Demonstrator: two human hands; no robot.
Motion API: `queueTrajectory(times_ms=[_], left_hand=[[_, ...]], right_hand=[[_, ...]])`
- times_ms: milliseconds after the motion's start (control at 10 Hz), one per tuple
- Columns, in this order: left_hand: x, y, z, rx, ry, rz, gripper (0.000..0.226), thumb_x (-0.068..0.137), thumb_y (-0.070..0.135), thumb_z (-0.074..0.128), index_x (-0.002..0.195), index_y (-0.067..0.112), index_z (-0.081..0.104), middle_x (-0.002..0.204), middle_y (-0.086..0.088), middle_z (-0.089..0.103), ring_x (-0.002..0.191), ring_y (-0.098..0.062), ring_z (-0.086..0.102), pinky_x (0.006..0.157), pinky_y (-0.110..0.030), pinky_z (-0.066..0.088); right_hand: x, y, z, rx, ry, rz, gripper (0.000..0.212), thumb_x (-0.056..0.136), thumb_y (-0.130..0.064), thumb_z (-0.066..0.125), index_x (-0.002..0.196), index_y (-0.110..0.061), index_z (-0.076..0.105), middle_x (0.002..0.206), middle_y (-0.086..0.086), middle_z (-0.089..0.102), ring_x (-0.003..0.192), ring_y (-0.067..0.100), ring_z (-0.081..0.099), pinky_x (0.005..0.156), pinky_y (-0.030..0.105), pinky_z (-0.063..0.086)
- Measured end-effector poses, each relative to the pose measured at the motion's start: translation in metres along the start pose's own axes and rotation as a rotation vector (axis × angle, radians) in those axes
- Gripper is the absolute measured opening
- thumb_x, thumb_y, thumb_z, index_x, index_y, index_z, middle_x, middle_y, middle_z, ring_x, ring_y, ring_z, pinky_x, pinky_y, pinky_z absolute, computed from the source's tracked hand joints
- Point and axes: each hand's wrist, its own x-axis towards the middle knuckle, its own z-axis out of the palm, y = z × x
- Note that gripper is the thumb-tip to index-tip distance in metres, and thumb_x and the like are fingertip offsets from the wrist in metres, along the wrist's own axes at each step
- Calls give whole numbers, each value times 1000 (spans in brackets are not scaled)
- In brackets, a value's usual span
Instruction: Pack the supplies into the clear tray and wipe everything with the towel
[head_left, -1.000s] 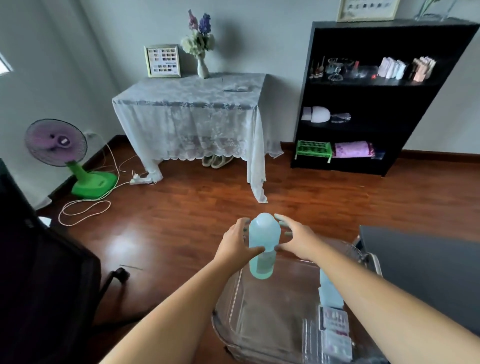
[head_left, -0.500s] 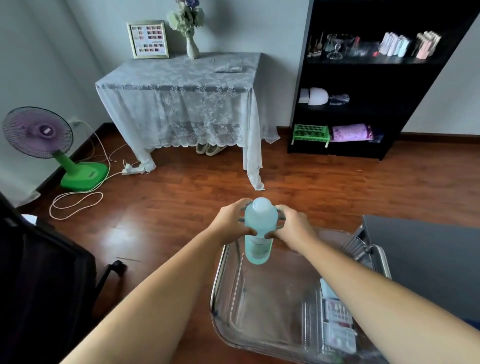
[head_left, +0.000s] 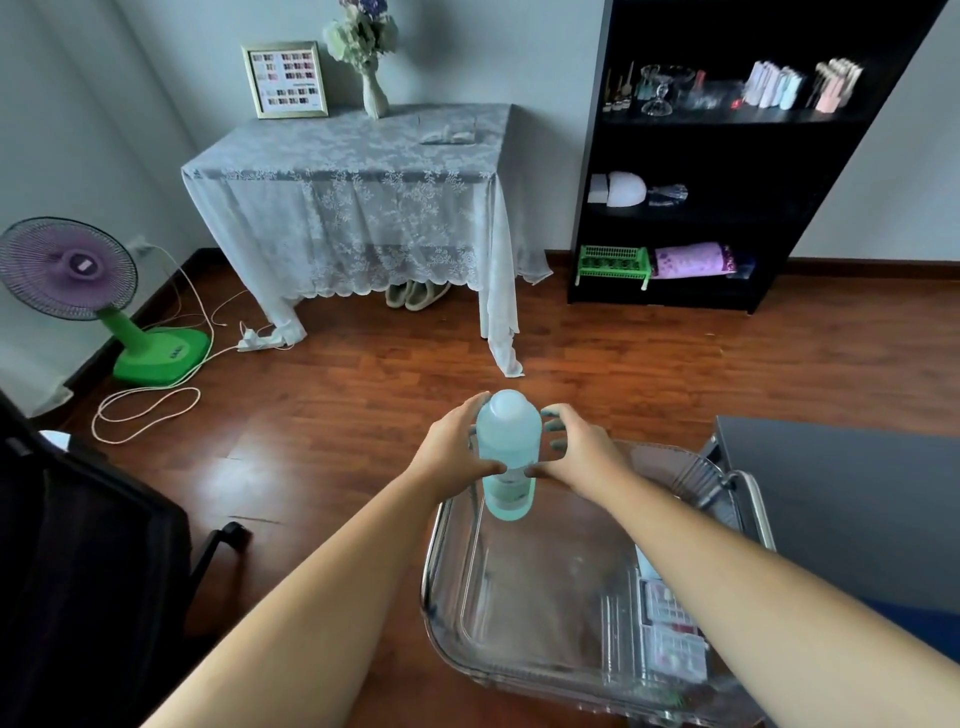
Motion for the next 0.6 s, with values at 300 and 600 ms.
queueTrajectory(times_ms=[300,600], left_hand=[[-70,-15,68,77,303,14,50,69,23,78,109,22,49,108,5,50,99,-16,53,79,-27,44],[-65,-72,146,550,-325,-114,91,76,49,70,147,25,19,156,-3,20,142,-26,21,113,-42,26]], right_hand=[[-39,55,-3,-76,-41,92,73,65,-32,85,127,-23,48,130,1,57,116,20,55,96,39,46],[-87,123,56,-273,-256,154,78,80,-31,73,144,-22,30,157,2,23,145,20,21,115,36,26]])
